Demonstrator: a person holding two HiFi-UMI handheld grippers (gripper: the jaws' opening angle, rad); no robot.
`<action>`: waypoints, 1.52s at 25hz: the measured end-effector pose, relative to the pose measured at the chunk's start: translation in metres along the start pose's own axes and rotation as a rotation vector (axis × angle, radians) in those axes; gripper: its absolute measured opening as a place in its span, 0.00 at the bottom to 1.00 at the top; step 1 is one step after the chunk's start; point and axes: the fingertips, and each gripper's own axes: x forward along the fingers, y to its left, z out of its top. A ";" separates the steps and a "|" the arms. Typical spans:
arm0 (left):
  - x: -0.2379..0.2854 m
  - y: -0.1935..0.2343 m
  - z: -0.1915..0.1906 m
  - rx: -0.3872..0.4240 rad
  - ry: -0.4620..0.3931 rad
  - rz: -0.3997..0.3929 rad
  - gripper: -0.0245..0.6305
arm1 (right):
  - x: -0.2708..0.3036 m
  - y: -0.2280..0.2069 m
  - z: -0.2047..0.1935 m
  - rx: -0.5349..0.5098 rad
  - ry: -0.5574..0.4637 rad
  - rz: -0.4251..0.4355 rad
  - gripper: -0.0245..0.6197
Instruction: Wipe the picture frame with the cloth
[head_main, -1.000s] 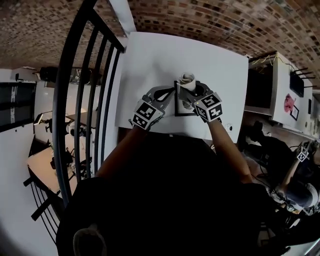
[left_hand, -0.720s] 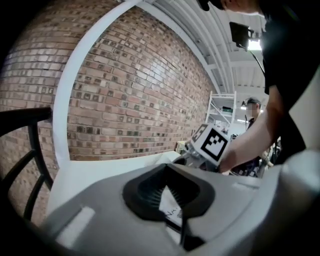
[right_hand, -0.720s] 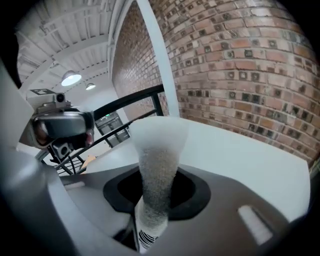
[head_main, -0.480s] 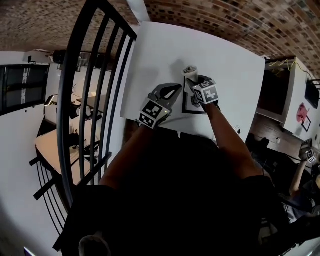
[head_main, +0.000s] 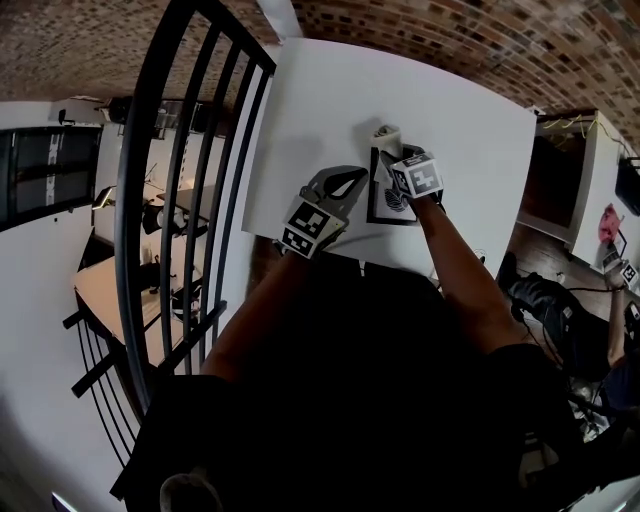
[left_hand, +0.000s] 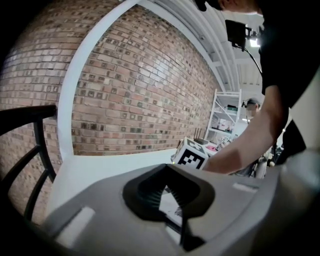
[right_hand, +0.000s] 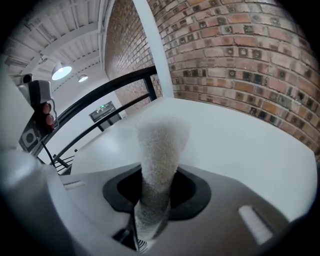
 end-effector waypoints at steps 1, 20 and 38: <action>0.001 -0.001 0.000 0.001 0.002 -0.004 0.04 | -0.001 -0.005 -0.003 0.006 0.003 -0.010 0.21; 0.026 -0.031 0.007 0.066 0.030 -0.110 0.04 | -0.090 -0.091 -0.043 0.164 -0.043 -0.200 0.21; -0.003 -0.028 0.003 0.064 0.014 -0.075 0.04 | -0.039 0.007 -0.032 0.121 0.065 -0.017 0.21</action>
